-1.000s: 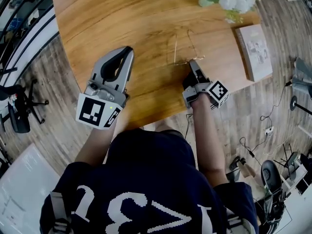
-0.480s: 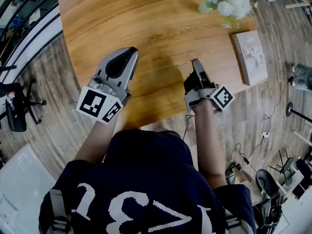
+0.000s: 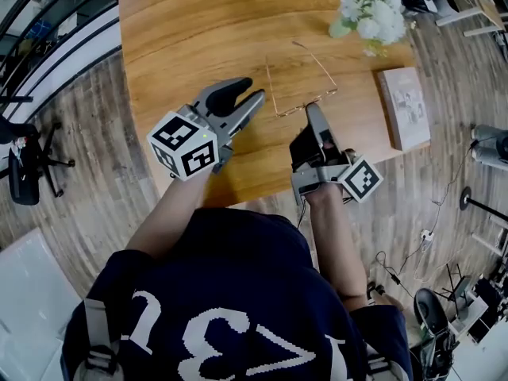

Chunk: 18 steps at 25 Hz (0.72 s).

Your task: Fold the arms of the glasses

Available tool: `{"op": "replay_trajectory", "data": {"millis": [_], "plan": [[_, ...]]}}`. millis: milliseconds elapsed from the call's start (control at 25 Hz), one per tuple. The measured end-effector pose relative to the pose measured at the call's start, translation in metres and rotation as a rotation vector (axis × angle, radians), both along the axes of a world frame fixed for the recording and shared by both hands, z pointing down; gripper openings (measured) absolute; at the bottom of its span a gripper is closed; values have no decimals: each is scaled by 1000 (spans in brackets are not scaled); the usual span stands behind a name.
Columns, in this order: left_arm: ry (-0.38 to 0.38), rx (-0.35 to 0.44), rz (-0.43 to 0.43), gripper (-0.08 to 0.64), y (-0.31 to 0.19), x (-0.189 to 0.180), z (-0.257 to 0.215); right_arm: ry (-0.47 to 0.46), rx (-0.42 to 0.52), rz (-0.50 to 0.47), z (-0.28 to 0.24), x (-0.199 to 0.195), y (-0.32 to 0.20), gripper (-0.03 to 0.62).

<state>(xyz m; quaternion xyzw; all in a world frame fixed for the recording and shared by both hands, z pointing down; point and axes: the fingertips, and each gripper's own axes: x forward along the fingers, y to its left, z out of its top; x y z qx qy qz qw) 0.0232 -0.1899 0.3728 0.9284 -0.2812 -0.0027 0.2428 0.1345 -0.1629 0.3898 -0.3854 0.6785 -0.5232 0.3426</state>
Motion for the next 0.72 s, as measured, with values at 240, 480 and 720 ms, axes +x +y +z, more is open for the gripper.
{"op": "replay_trajectory", "data": {"millis": [240,480,720], "plan": [[127,-152,31,127,3,7,8,-7,28,-38,-11,-16,9,28],[221,-210,57,70,5,10,2,-9,34,-56,-15,-19,13,28],[281,-283,161,35,13,24,-4,-4,22,-73,-14,-21,18,28]]}}
